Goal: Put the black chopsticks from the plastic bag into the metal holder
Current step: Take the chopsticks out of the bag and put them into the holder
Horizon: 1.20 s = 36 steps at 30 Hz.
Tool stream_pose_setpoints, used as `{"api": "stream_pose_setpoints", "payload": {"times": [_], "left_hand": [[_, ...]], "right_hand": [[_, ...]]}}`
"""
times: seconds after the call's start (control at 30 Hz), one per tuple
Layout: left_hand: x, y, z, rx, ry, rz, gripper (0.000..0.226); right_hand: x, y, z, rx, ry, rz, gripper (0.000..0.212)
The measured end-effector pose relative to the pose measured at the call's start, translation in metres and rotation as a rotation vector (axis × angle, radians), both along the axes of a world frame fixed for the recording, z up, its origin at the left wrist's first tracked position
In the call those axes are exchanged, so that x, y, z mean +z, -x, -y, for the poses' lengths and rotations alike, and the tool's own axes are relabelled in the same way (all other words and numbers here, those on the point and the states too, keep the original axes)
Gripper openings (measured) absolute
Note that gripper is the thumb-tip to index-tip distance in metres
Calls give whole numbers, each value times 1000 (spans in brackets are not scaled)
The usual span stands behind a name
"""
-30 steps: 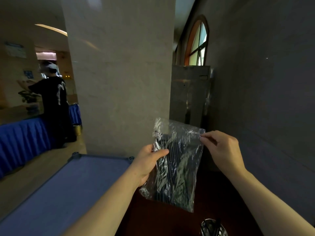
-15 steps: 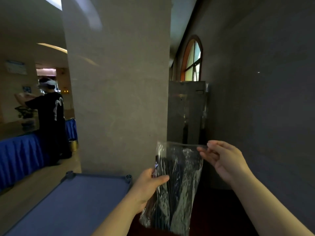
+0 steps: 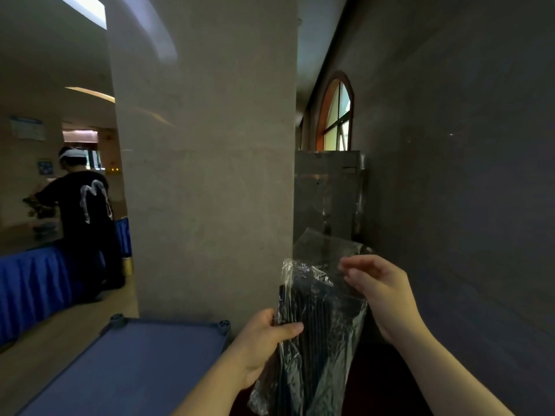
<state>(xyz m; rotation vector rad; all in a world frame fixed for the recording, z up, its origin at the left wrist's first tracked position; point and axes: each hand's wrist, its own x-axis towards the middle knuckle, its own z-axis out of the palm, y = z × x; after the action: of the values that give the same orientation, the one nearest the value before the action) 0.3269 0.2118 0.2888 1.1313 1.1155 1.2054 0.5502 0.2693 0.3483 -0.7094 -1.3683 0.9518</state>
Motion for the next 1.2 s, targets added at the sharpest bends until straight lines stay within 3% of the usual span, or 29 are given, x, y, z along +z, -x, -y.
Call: {"api": "stream_pose_setpoints", "payload": {"times": [0.1,0.2,0.4,0.6,0.87,1.2], "left_hand": [[1,2,1,-4,4,5,36],[1,4,4,-31,-3,-18,34],[-7,7,9,-26,-30,-67,25],[-22,6,16,36,-17,-98,25],[-39,7,25,45,15,-106,24],[-58,4,40,-23,15,-13,17]], "right_hand": [[4,4,4,-101,-171,315,31],[10,8,7,-180,-255,444,30],[22,9,13,-80,-121,665,32],[14,14,20,-77,-149,790,27],[2,16,20,149,-11,1000,8],[-27,24,15,217,38,1187,14]]}}
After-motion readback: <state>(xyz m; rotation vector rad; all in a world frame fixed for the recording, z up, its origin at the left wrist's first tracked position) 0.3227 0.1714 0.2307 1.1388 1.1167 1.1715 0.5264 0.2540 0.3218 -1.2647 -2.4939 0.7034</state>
